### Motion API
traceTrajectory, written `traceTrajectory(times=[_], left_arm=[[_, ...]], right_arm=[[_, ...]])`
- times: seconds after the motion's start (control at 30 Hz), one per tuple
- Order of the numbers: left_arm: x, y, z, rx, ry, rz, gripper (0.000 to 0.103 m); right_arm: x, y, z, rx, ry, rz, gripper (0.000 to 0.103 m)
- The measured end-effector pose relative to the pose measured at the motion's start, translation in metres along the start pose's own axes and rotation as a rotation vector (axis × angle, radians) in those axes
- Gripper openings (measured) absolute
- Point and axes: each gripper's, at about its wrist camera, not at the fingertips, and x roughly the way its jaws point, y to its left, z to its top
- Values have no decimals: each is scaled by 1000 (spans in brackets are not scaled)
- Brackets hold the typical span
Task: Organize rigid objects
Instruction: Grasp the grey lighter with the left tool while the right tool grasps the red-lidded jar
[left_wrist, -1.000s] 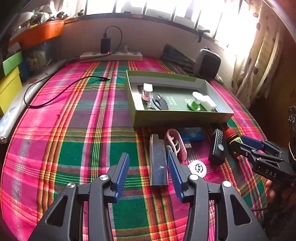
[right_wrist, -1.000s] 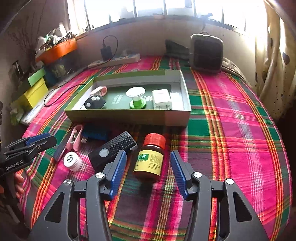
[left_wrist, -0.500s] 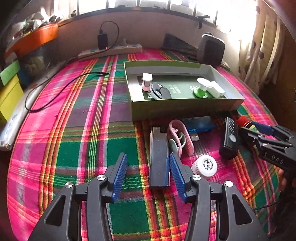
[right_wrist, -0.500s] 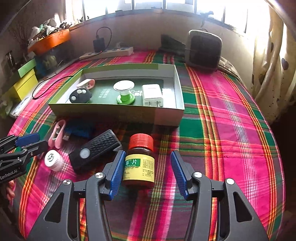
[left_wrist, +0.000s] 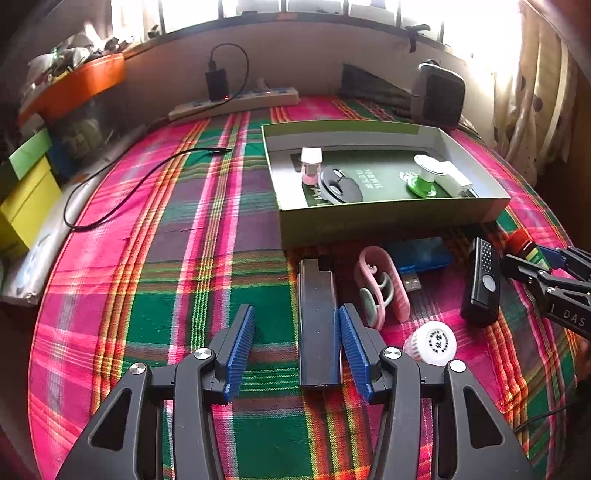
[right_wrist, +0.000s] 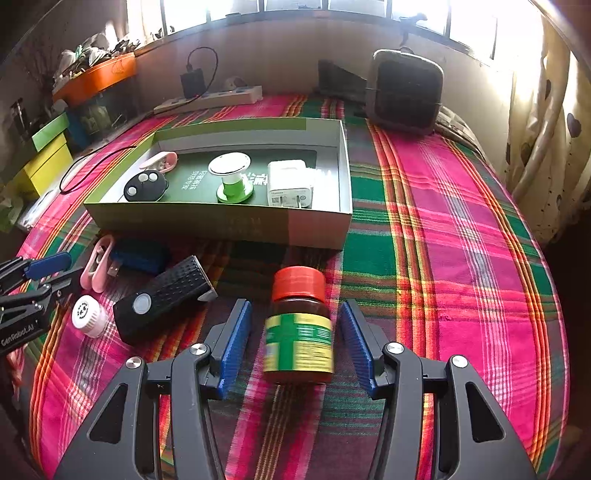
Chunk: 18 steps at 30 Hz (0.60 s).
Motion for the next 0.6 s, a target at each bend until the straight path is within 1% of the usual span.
traceTrajectory(times=[0.07, 0.2, 0.27, 0.33, 0.47, 0.6], left_arm=[[0, 0, -1, -3, -2, 6, 44], [-1, 1, -1, -15, -6, 14, 33], [-2, 2, -1, -19, -6, 18, 30], [-2, 2, -1, -26, -8, 18, 23], [-3, 3, -2, -44, -9, 19, 22], [-5, 4, -5, -55, -13, 20, 22]], right_arm=[[0, -2, 0, -1, 0, 5, 51], [0, -3, -1, -6, -3, 20, 51], [-1, -3, -1, -6, -6, 27, 45], [-2, -3, -1, -3, -8, 28, 41], [-4, -4, -3, 9, -11, 34, 33], [-4, -3, -3, 6, -11, 41, 33]])
